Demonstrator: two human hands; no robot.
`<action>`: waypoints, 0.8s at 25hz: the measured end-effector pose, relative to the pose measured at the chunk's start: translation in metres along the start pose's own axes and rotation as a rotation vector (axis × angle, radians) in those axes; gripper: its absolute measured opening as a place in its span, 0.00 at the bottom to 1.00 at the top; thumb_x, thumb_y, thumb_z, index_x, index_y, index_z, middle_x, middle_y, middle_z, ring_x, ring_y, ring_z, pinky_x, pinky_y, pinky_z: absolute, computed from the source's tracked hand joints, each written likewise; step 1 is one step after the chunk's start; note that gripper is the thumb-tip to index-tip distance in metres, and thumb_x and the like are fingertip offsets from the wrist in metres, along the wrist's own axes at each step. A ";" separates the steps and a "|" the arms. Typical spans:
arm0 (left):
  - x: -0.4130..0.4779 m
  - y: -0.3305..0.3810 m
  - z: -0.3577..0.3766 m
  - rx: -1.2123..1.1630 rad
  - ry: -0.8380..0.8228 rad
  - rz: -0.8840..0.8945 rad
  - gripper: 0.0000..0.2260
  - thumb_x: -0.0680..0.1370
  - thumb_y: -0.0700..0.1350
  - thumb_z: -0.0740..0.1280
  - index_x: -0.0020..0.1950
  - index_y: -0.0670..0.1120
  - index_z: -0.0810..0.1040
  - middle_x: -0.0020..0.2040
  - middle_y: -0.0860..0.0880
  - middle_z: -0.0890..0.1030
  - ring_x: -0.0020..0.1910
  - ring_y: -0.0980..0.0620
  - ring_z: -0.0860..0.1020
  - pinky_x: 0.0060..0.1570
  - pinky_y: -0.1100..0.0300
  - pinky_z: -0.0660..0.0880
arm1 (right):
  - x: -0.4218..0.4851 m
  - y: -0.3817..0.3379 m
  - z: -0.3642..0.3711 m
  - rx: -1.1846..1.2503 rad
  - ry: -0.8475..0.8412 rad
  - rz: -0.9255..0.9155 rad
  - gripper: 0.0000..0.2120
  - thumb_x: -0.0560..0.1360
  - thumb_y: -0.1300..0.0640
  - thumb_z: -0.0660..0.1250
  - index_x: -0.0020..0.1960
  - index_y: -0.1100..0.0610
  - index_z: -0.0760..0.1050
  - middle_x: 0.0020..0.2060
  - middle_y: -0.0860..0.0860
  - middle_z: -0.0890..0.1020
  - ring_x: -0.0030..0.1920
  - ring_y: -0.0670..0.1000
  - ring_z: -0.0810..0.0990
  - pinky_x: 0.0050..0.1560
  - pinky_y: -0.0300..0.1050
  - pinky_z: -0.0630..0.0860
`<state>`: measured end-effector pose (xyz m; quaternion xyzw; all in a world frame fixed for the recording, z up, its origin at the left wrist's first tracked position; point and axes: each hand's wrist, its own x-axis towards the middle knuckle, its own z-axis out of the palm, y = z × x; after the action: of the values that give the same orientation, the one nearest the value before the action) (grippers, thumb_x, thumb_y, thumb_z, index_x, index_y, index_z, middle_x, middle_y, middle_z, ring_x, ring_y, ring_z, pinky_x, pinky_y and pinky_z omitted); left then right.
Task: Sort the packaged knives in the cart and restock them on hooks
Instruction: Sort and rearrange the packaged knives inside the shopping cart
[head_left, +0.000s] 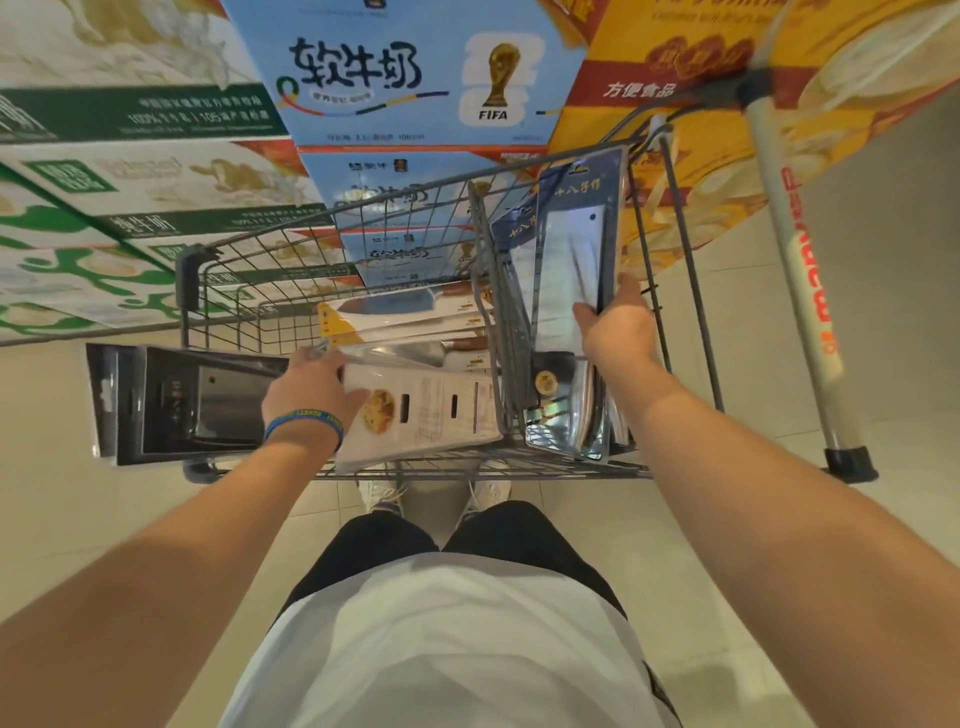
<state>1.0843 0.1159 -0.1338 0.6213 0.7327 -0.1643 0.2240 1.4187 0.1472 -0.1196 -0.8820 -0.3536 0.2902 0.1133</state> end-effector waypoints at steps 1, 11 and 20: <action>-0.002 0.002 0.001 -0.007 0.011 0.000 0.24 0.74 0.58 0.69 0.69 0.58 0.70 0.76 0.45 0.62 0.58 0.34 0.77 0.49 0.45 0.79 | 0.005 0.003 0.004 0.029 0.052 -0.020 0.26 0.77 0.50 0.73 0.69 0.60 0.70 0.59 0.62 0.80 0.58 0.64 0.80 0.48 0.50 0.75; -0.011 0.005 -0.008 -0.005 -0.034 0.048 0.22 0.75 0.57 0.69 0.68 0.56 0.71 0.65 0.43 0.66 0.50 0.37 0.79 0.47 0.47 0.80 | -0.025 0.003 -0.044 0.239 0.137 -0.098 0.12 0.76 0.47 0.71 0.43 0.52 0.71 0.36 0.46 0.75 0.41 0.53 0.77 0.38 0.46 0.70; -0.007 -0.001 -0.004 -0.018 -0.043 0.090 0.22 0.77 0.54 0.67 0.70 0.60 0.69 0.65 0.43 0.64 0.51 0.38 0.79 0.47 0.48 0.79 | -0.120 -0.110 -0.153 0.448 0.625 -0.652 0.19 0.77 0.45 0.66 0.35 0.57 0.78 0.30 0.46 0.80 0.34 0.46 0.79 0.38 0.40 0.73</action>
<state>1.0842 0.1118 -0.1262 0.6479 0.7005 -0.1606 0.2524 1.3785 0.1451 0.0999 -0.7246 -0.4889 0.0306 0.4848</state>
